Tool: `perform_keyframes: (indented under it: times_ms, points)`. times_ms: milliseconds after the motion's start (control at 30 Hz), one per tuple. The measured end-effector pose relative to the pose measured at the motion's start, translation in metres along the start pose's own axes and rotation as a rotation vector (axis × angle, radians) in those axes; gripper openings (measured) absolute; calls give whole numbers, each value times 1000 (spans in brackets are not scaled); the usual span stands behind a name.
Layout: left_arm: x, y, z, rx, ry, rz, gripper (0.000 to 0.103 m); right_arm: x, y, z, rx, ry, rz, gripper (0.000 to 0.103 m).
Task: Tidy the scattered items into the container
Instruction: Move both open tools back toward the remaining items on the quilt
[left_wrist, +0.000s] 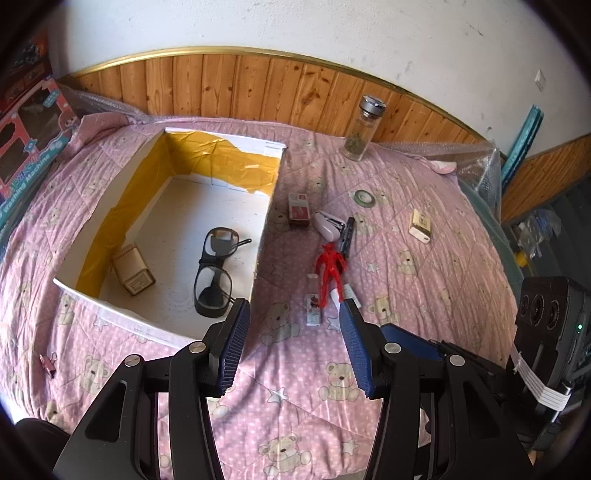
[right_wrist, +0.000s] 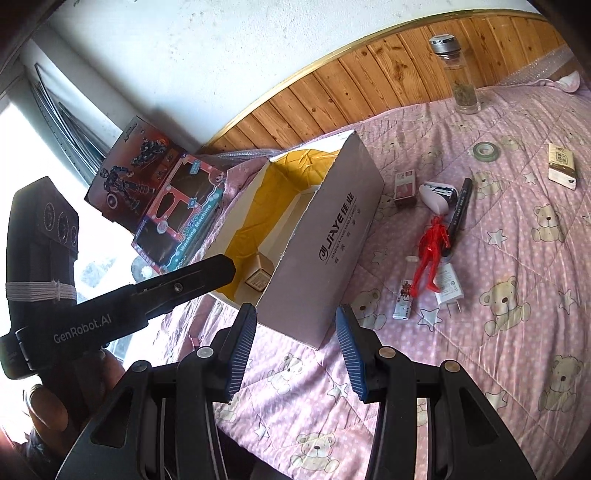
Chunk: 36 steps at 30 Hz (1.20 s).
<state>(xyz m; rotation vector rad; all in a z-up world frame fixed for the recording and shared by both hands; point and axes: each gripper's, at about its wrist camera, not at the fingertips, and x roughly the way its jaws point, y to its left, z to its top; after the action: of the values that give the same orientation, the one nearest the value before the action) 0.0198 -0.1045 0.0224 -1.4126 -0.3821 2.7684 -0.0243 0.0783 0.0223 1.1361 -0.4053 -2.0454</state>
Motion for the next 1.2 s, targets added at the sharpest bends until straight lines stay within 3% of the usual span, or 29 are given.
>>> perform_keyframes:
  times_ms: [500, 1033, 1200]
  points:
    - [27, -41, -5, 69, 57, -32, 53, -16, -49, 2, 100, -30, -60, 47]
    - [82, -68, -1, 112, 142, -68, 53, 4, -95, -2, 158, 9, -161, 47]
    - [104, -64, -4, 111, 176, -45, 53, 18, -99, -4, 134, 33, -205, 47]
